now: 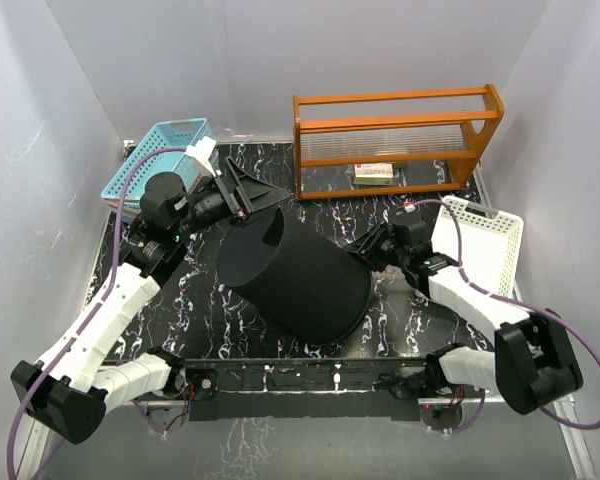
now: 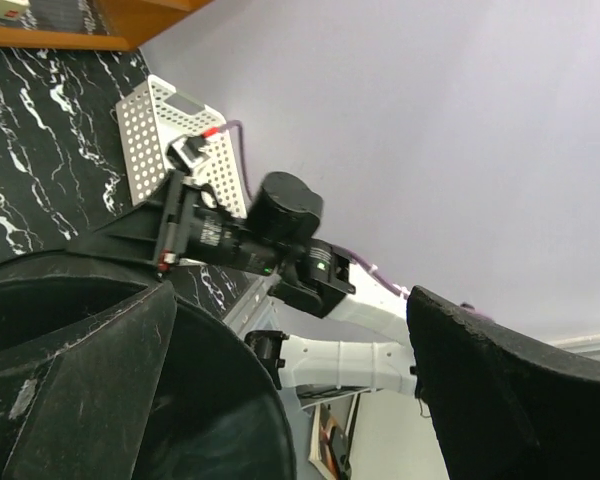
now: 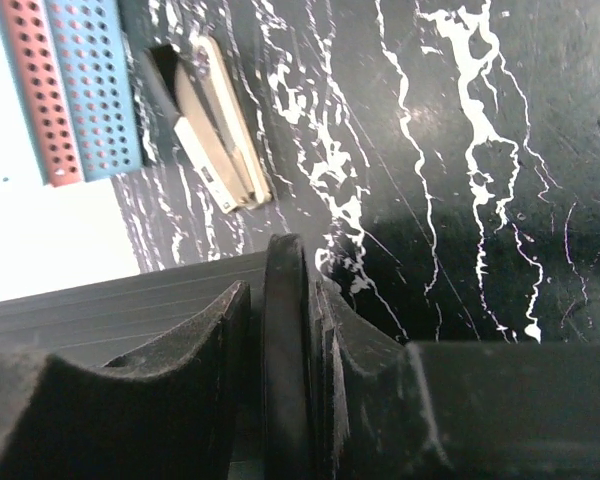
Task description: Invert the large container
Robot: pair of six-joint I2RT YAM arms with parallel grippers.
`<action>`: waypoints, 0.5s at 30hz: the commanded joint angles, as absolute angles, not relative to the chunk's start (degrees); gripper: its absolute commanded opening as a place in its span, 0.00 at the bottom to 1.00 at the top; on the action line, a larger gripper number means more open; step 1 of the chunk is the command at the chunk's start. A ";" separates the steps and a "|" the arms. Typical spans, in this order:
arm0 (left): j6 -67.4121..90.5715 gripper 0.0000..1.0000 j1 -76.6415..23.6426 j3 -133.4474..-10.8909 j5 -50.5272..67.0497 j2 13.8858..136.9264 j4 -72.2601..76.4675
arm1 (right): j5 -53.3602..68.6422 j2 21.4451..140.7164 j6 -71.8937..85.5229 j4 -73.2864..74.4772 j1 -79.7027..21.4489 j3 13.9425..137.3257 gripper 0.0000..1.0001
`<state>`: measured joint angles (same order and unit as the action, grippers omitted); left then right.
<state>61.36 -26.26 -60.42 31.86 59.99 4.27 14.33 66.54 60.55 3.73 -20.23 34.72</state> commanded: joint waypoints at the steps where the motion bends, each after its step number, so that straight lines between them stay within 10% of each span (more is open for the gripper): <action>1: 61.42 0.99 -30.90 -62.24 36.28 62.45 3.13 | 21.64 70.92 62.32 -12.32 -22.94 37.39 0.21; 10: 59.49 0.99 -32.32 -62.14 30.96 62.46 0.11 | 17.81 83.65 56.71 -8.03 -22.47 49.59 0.45; 15: 59.63 0.99 -32.58 -62.31 29.07 62.52 -1.14 | 15.37 85.55 45.21 8.61 -20.55 59.53 0.81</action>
<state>60.20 -31.66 -62.41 29.91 61.73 3.79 16.12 86.91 54.17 2.87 -21.52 49.87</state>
